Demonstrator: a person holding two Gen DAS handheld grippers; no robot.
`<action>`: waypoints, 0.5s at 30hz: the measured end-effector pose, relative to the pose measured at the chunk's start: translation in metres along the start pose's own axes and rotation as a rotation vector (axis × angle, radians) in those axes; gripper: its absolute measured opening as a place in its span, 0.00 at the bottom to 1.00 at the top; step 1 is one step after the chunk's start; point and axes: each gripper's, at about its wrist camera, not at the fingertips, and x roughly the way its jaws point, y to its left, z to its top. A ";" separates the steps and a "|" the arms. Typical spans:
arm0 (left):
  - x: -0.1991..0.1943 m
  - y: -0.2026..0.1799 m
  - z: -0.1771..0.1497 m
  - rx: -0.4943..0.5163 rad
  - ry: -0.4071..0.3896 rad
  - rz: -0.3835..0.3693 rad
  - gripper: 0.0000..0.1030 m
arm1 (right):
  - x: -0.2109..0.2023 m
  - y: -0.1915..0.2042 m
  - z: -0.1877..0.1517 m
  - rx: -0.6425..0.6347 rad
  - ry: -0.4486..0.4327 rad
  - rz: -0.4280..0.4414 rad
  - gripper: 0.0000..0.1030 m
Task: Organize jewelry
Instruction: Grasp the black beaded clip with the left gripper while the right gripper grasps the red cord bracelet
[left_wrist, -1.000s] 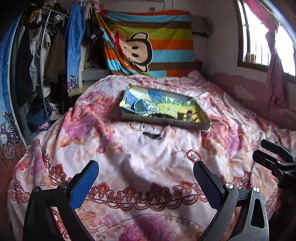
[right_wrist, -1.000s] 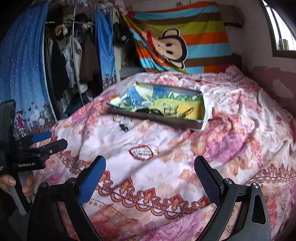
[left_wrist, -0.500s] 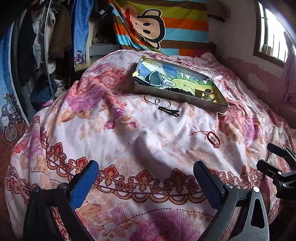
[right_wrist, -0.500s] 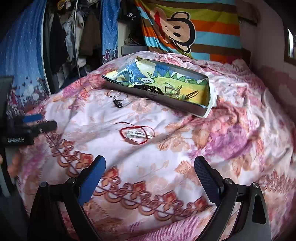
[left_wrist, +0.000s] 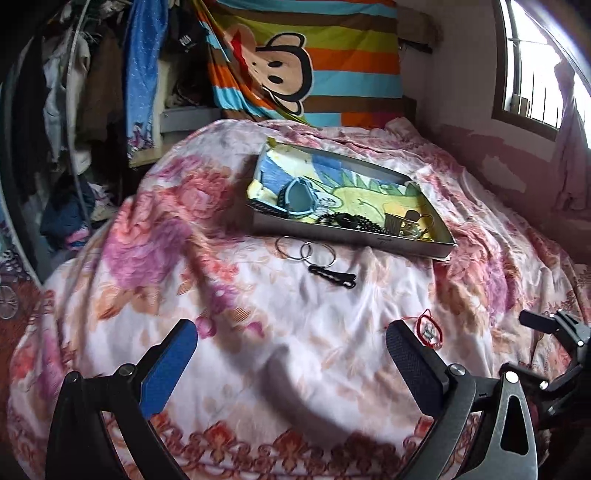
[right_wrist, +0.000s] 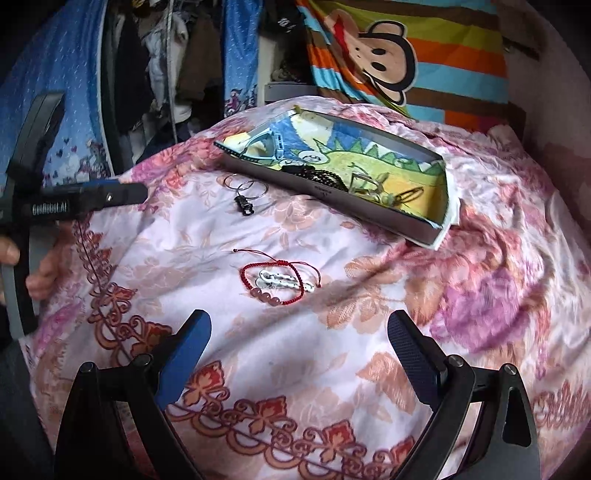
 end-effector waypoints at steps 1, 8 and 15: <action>0.004 0.001 0.002 -0.008 0.007 -0.022 1.00 | 0.002 0.001 0.001 -0.009 0.000 0.004 0.91; 0.035 -0.002 0.013 -0.026 0.045 -0.120 1.00 | 0.021 -0.003 0.009 0.003 0.023 0.072 0.91; 0.064 -0.014 0.022 0.016 0.070 -0.181 1.00 | 0.045 -0.006 0.012 0.030 0.073 0.137 0.90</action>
